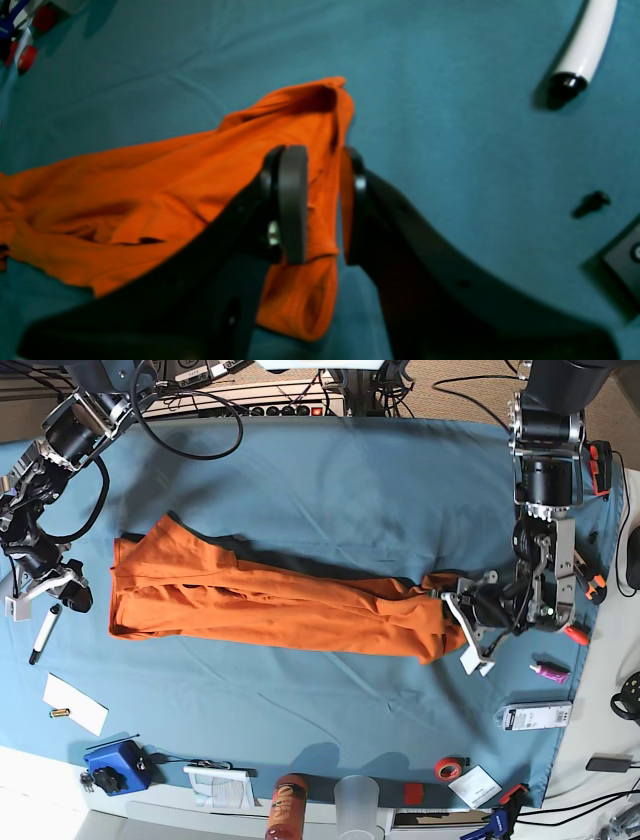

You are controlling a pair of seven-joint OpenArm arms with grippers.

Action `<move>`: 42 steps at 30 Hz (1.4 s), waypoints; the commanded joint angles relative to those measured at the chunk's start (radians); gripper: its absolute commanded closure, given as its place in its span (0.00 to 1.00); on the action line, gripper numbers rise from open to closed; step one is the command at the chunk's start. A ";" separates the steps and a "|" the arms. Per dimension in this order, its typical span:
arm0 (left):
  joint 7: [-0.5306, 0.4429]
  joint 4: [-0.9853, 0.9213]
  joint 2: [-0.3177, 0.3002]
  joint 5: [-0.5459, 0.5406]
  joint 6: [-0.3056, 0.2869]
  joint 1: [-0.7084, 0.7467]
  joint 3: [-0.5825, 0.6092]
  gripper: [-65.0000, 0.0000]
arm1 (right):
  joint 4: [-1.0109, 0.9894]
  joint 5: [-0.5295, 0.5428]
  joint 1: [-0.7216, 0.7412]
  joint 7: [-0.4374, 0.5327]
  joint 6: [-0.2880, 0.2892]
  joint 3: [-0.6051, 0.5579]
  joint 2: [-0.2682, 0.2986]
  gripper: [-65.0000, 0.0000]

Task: Layout the t-shirt on the table in an organized manner, then fold the t-shirt properly
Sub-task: 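Lift the hem end with the left gripper and fold it toward the collar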

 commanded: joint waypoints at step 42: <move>0.002 0.177 0.330 0.037 -0.074 -0.128 0.378 1.00 | 0.018 0.027 0.019 0.025 0.002 0.002 0.016 0.81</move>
